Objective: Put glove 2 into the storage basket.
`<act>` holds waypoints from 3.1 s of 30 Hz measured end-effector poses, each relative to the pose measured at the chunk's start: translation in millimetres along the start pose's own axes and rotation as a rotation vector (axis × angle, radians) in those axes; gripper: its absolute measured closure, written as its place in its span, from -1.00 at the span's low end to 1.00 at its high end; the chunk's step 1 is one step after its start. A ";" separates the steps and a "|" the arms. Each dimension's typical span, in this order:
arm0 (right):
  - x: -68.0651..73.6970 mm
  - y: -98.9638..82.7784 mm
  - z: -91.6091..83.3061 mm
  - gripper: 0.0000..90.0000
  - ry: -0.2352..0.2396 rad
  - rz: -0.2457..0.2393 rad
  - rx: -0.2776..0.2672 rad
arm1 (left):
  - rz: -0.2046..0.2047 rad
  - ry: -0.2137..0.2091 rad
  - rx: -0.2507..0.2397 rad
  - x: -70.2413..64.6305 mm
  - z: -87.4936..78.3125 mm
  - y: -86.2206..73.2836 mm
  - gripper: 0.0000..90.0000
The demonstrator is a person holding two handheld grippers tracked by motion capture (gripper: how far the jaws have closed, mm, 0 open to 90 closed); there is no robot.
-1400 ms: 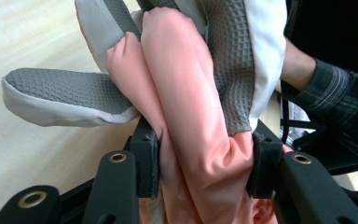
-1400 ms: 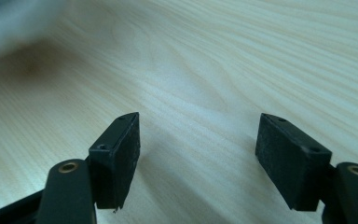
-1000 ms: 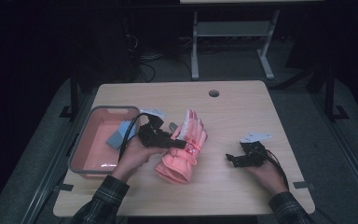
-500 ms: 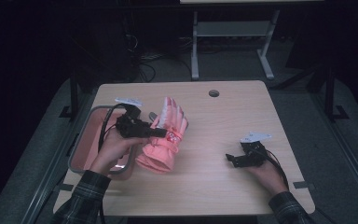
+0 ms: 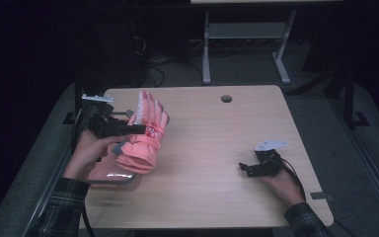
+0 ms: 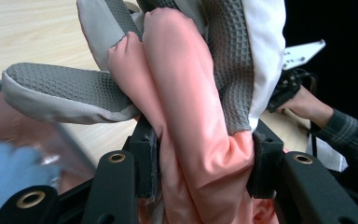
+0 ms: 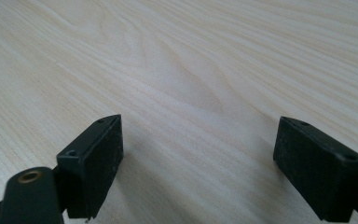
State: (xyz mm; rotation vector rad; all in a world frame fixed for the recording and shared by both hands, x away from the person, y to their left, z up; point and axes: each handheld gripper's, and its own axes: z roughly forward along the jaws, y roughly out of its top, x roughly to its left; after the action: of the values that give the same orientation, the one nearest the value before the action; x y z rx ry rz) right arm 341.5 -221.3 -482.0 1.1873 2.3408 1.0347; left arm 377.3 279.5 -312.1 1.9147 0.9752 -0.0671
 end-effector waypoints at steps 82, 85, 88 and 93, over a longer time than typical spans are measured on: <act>-0.7 0.0 0.1 -0.66 -0.007 0.000 0.001 | 0.078 0.206 -0.010 5.3 -11.6 -10.9 -0.69; -0.7 0.0 0.1 -0.66 -0.007 -0.001 0.000 | 0.109 0.192 -0.005 -5.9 -0.8 -8.1 -0.69; -0.7 0.0 0.1 -0.66 -0.007 -0.001 0.000 | 0.130 0.177 -0.011 -17.7 10.0 -6.5 -0.69; -0.7 0.0 0.1 -0.66 -0.007 -0.001 0.000 | 0.177 0.181 -0.018 -35.8 28.1 -7.5 -0.68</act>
State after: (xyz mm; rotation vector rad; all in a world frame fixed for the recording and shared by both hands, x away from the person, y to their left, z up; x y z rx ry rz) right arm 342.0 -221.8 -482.1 1.1882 2.3359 1.0285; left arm 357.5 238.3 -317.7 2.0075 0.9168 0.2207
